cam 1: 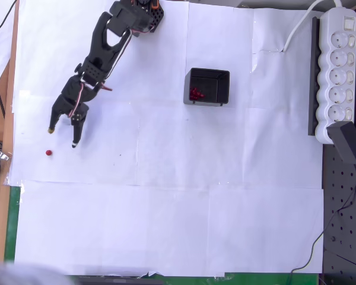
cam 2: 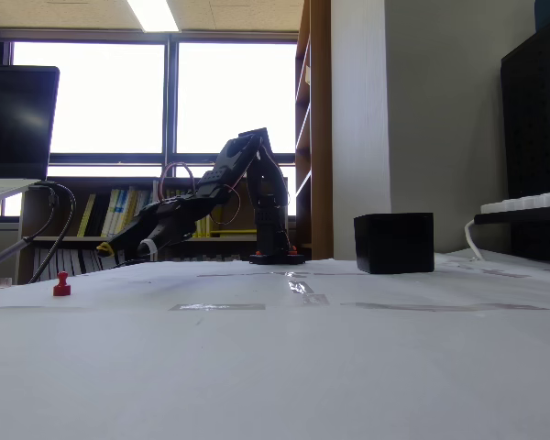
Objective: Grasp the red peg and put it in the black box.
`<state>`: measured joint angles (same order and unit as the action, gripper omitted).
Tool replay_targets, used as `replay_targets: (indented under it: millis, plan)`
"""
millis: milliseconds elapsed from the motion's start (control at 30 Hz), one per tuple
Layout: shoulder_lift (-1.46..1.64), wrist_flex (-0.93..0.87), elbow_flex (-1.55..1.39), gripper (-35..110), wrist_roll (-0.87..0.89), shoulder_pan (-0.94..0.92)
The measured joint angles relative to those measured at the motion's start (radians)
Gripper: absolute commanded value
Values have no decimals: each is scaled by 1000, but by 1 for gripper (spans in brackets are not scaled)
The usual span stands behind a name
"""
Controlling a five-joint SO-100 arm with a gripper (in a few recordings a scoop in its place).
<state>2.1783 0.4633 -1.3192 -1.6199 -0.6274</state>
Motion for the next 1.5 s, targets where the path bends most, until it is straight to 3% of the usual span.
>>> replay_targets:
  millis: [733, 1500]
  plan:
    - [336, 0, -407, 40, -34, -14]
    - [410, -26, -500, 40, -72, -9]
